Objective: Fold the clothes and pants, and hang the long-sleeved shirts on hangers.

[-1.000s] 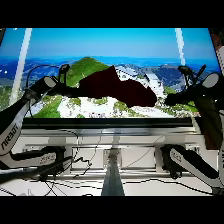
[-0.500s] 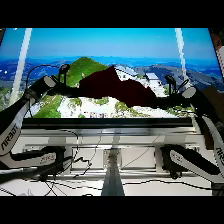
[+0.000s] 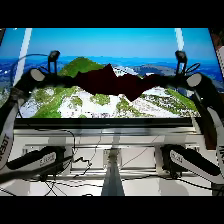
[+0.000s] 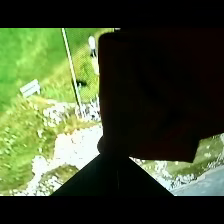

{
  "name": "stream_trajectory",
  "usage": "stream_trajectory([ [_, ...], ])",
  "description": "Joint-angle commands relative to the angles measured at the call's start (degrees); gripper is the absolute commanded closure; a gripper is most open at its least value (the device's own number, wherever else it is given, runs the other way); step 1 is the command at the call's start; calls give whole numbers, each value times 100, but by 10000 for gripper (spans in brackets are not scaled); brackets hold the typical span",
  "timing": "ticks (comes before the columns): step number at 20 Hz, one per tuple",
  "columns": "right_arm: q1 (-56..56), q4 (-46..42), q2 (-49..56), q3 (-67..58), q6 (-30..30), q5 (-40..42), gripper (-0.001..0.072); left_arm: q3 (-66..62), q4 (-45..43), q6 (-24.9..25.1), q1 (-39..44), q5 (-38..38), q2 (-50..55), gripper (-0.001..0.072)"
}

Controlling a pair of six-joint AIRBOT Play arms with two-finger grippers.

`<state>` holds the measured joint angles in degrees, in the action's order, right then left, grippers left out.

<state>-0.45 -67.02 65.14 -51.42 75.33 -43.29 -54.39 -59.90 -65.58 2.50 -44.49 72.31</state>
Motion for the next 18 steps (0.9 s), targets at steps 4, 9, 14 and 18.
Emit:
stream_trajectory([
  [4, -472, -686, -946, -1974, 33, 72, 703, -1178, -9, 2, -756, 291, -1523, 688],
  [9, -706, -669, -1886, -2743, 26, 24, 702, -1357, -7, 2, -1082, 1733, -2938, 688],
  [14, -706, -671, -3152, -2846, 26, -245, 702, -1355, -767, -2, -1084, 2133, -4109, 688],
  [18, -706, -671, -3834, -2844, 33, -802, 704, -1353, -1056, -826, -1084, 1473, -4597, 691],
])
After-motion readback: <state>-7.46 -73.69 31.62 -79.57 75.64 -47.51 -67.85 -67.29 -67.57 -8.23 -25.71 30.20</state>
